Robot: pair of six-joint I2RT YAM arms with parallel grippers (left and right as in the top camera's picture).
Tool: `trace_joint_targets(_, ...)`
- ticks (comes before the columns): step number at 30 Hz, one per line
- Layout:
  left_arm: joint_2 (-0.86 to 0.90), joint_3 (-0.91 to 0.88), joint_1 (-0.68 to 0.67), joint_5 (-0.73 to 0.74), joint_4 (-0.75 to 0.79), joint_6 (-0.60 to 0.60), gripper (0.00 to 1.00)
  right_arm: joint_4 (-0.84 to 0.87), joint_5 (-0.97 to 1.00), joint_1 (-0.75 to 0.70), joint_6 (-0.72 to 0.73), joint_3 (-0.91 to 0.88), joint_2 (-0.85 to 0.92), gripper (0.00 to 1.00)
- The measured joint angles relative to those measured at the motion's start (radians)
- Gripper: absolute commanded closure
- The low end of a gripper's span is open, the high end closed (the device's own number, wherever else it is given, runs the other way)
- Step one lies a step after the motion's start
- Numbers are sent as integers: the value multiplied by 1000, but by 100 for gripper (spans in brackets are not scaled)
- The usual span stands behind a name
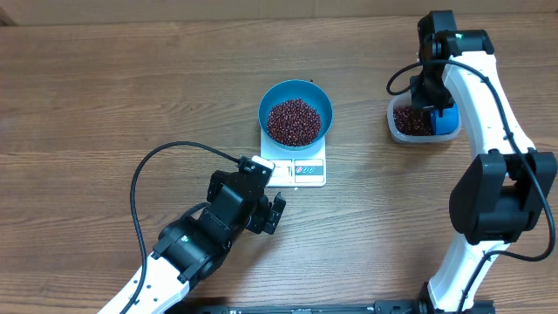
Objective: Scoop item into bowl and weigh 150g on scale
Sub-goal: 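Lower the scoop into the red beans with the right gripper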
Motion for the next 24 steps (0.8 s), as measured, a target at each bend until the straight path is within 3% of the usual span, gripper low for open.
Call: trace_joint_targets(24, 0, 0, 0, 0, 0, 0, 0, 27, -63, 8, -22, -37, 4, 96)
